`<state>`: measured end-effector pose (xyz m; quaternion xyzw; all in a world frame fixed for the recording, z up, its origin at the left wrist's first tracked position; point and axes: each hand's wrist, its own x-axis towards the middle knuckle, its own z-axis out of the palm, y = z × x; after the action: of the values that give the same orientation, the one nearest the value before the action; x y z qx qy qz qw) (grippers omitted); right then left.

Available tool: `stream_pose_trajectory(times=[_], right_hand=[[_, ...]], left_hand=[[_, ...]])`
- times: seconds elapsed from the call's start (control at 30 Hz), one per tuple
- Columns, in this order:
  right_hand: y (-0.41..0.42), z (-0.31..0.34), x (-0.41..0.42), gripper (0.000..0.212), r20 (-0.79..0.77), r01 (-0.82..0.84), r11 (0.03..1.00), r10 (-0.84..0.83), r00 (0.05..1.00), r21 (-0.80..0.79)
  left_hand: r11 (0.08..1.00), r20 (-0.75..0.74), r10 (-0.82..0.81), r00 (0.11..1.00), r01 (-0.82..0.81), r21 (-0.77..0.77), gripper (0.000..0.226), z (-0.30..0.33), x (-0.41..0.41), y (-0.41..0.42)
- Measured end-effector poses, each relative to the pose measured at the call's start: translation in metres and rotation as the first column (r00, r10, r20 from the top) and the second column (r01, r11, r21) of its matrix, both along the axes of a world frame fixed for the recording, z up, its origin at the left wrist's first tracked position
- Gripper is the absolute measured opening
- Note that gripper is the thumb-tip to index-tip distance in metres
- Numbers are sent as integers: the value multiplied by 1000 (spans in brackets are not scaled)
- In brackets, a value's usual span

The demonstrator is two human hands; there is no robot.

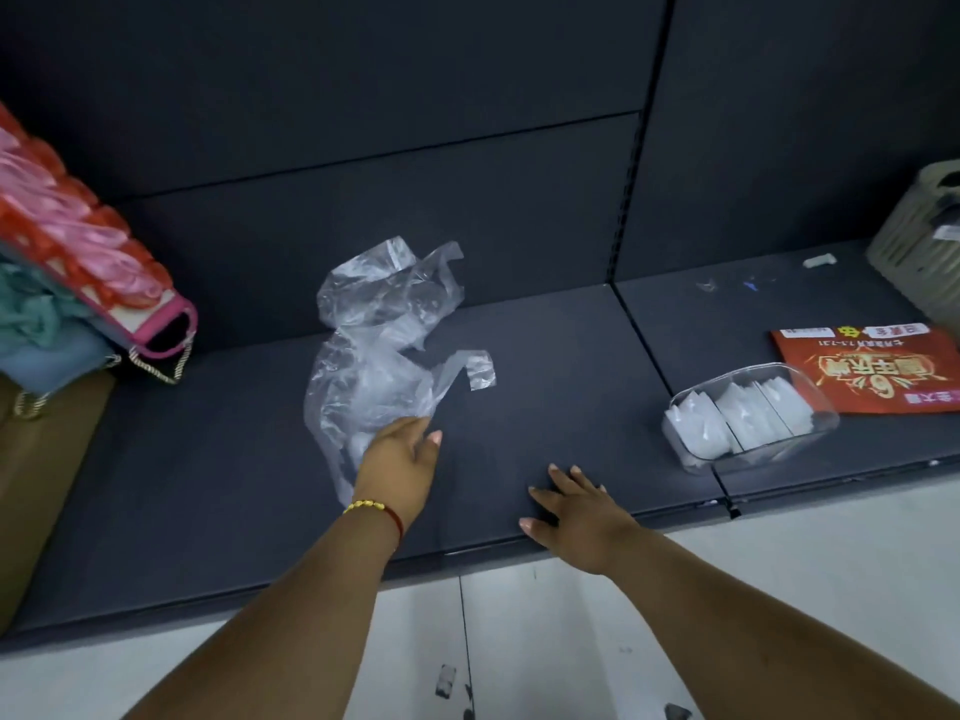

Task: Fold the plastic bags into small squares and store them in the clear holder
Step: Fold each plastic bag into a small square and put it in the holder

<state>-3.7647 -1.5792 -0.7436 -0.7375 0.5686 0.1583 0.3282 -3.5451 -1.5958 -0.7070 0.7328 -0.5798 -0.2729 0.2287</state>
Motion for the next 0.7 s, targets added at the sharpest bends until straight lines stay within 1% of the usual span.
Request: stream_pose_trajectory(times=[0.03, 0.07, 0.13, 0.23, 0.3, 0.33, 0.4, 0.5, 0.6, 0.7], right_hand=[[0, 2, 1, 62, -4, -4, 1000, 4, 1000, 17], [1, 6, 2, 61, -4, -8, 1000, 8, 1000, 28], [5, 14, 3, 59, 27, 33, 999, -34, 999, 24], [15, 32, 5, 57, 139, 136, 991, -135, 981, 1], [19, 48, 6, 57, 215, 207, 978, -199, 956, -16], [20, 57, 6, 57, 240, 242, 970, -227, 944, -34], [20, 78, 7, 58, 296, 301, 950, -264, 918, -86], [24, 116, 12, 57, 431, 380, 916, -293, 853, -131], [31, 156, 19, 54, 574, 413, 886, -230, 786, -211], [40, 199, 25, 45, 713, 498, 815, -158, 683, -296]], left_hand=[[999, -79, 29, 996, -31, -22, 39, 11, 1, -2], [998, -166, 55, 985, -57, -11, 40, 22, 3, -4], [995, -288, 90, 953, -76, 58, 45, 38, 6, -7], [978, -357, 189, 915, -145, 149, 51, 55, 13, -15], [966, -463, 258, 848, -211, 152, 51, 69, 15, -17], [964, -494, 266, 828, -237, 121, 50, 77, 16, -18], [965, -486, 239, 840, -261, 24, 45, 99, 17, -13], [963, -447, 180, 876, -249, -101, 36, 134, 16, -2], [967, -411, 74, 909, -166, -192, 26, 171, 8, 16], [956, -418, -14, 909, -110, -271, 24, 203, -1, 39]])
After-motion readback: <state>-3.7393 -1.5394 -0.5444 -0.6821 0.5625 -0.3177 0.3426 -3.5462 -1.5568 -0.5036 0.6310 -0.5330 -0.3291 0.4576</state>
